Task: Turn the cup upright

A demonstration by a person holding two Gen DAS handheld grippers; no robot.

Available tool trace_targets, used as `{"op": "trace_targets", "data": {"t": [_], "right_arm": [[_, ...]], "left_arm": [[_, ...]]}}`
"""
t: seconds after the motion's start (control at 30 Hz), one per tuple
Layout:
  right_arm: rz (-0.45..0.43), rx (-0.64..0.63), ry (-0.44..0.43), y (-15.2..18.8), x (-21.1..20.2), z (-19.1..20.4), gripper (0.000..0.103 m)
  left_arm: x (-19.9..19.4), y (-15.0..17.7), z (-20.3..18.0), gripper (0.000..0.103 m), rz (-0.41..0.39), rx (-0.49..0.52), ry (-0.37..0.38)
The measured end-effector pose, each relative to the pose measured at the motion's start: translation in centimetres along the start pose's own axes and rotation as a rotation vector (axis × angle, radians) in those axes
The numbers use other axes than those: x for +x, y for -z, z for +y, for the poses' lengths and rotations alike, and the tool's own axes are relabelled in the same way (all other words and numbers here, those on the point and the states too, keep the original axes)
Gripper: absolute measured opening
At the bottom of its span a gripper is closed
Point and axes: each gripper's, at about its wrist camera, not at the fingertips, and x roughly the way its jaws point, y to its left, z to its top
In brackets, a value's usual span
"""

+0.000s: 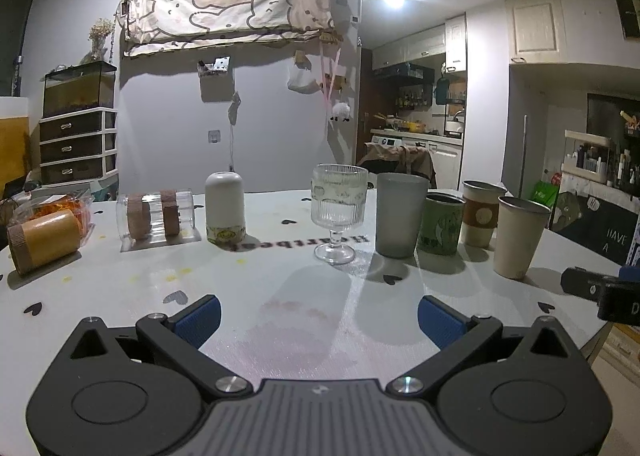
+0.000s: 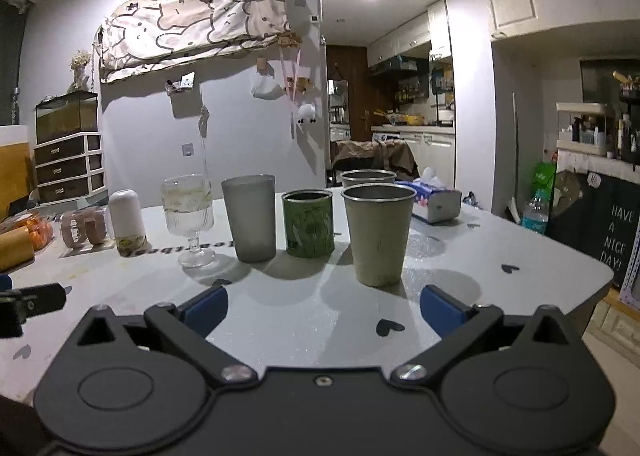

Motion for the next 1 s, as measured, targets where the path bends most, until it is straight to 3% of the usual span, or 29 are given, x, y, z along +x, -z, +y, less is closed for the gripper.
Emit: {"op": "trace_targets", "data": {"t": [1.0], "right_arm": [[-0.025,-0.024,-0.010,0.08,-0.69,0.40,0.103]], "left_arm": [[0.15,-0.08,0.12,0.103,0.006,-0.009,-0.018]]}}
